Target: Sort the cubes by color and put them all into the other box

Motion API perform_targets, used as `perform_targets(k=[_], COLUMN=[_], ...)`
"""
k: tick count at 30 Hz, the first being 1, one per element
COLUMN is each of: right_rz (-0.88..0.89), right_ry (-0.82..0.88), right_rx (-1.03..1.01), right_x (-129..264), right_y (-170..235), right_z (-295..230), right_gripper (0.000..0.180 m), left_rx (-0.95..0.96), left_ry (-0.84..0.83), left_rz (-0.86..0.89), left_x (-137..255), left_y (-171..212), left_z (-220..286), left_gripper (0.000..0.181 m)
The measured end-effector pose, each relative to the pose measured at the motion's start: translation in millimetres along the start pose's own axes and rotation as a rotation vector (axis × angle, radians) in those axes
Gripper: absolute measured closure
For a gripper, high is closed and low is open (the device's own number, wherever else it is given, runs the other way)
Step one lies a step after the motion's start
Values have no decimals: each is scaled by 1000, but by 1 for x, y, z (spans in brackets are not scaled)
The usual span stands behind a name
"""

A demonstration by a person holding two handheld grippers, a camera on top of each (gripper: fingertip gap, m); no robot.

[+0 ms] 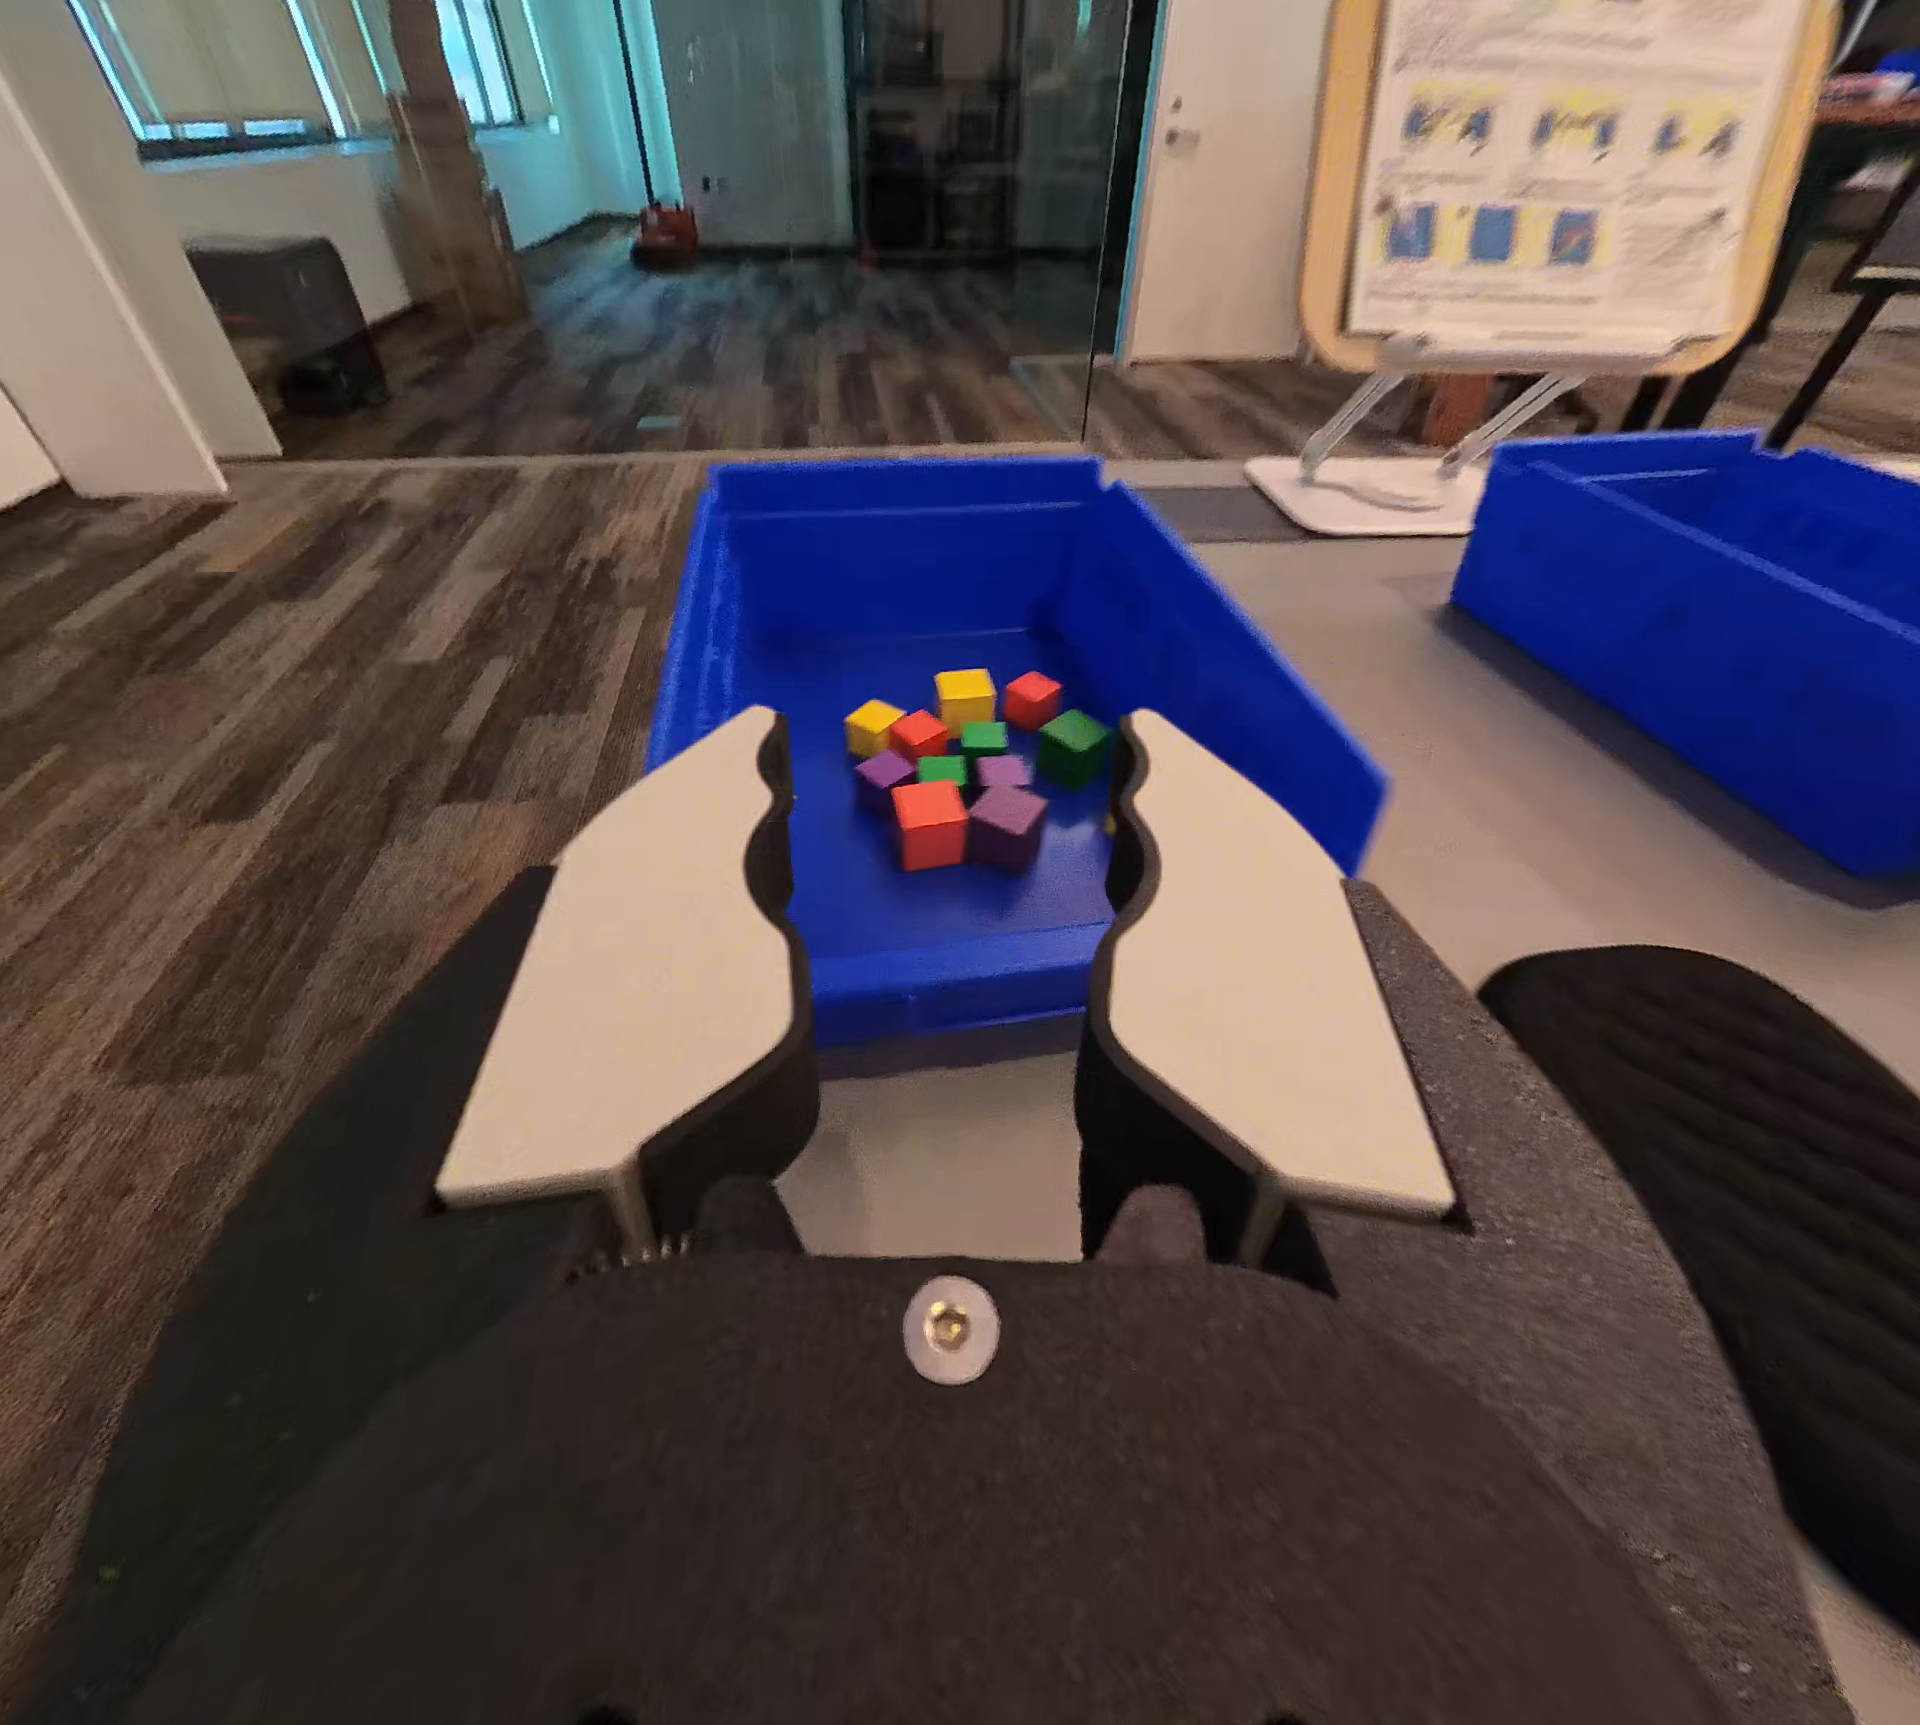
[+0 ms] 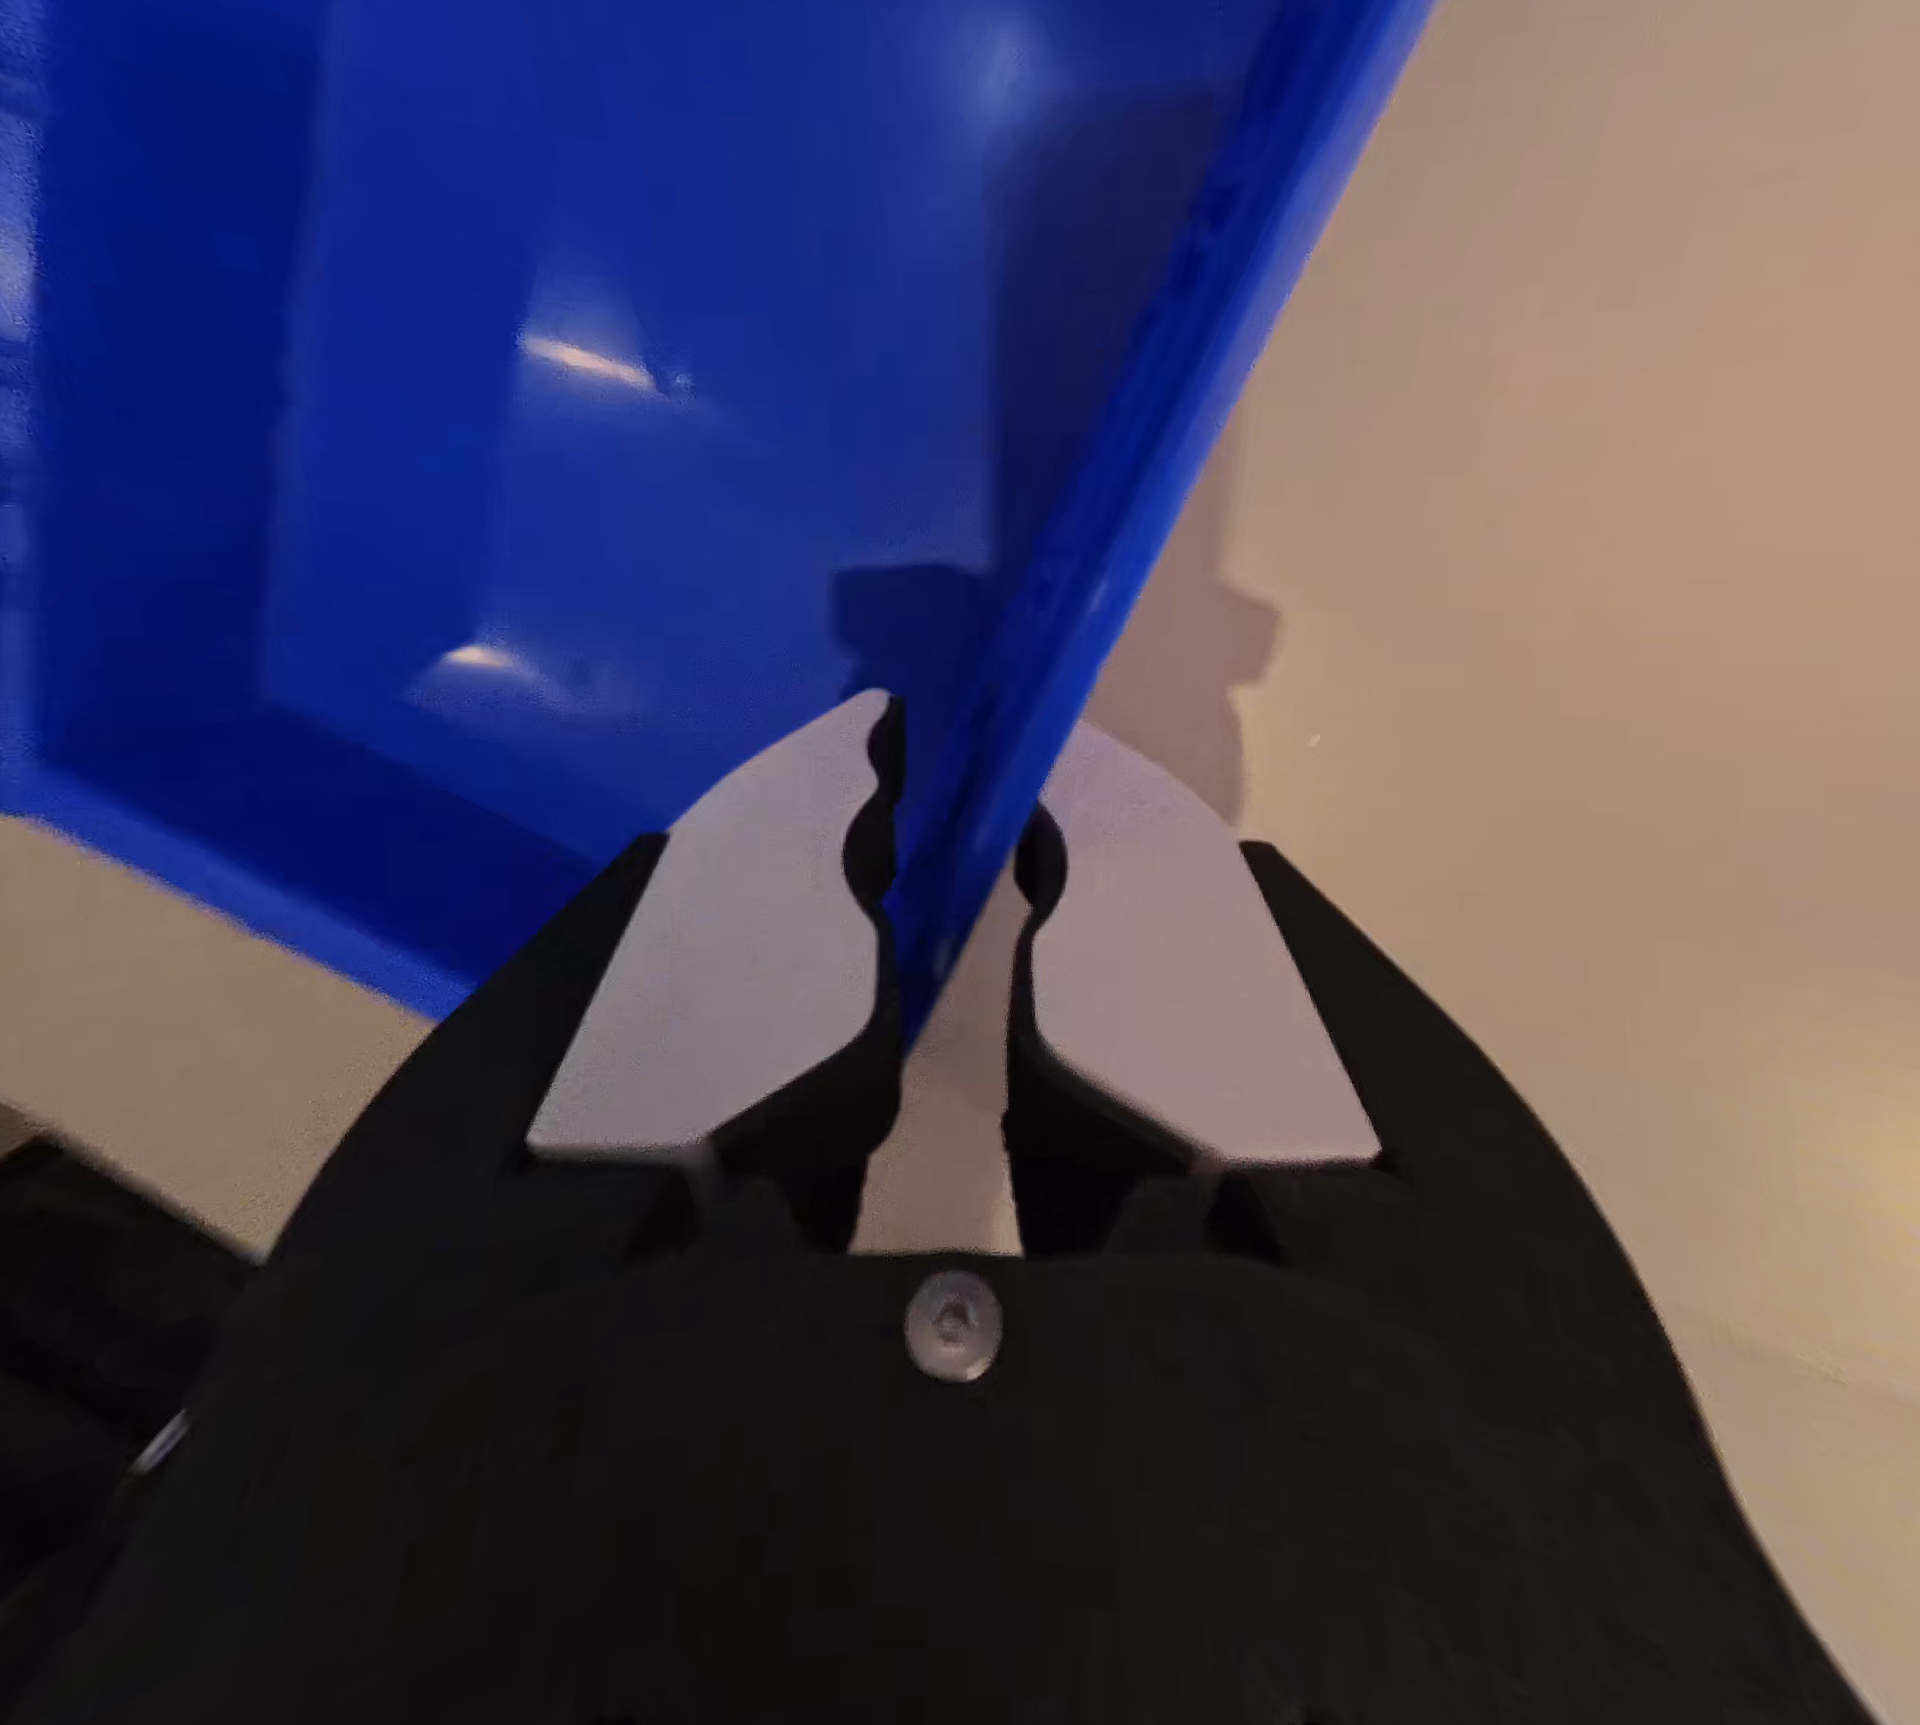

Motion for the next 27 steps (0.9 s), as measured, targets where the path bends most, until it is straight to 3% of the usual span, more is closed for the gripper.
perform_targets(k=[5,6,9,12,19,27], right_rz=[-32,-38,-12,21,109,135], right_ry=[90,73,15,21,-2,62], right_rx=[30,25,-86,-174,-270,-485], right_x=[4,6,16,30,58,91], right_y=[3,6,16,35,122,216], right_z=[20,28,66,116,217,310], right_gripper=[172,173,175,175,175,175], left_rx=[-5,2,2,-18,-37,-134], left_ry=[30,46,58,61,133,101], left_rz=[105,74,-73,-56,-41,-67], left_x=[30,29,18,13,3,-4], left_y=[-6,-2,11,3,-8,-31], left_z=[50,58,69,79,110,120], left_gripper=[135,144,139,140,140,139])
Point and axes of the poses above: each gripper's, where its closed fingertips meet, x back along the fingers, y out of its underside, z = x × y across the jaws, the point moved 2 cm from there along x, back along the fingers, and after that the axes turned 6 degrees about -z, right-handed, at the moved point
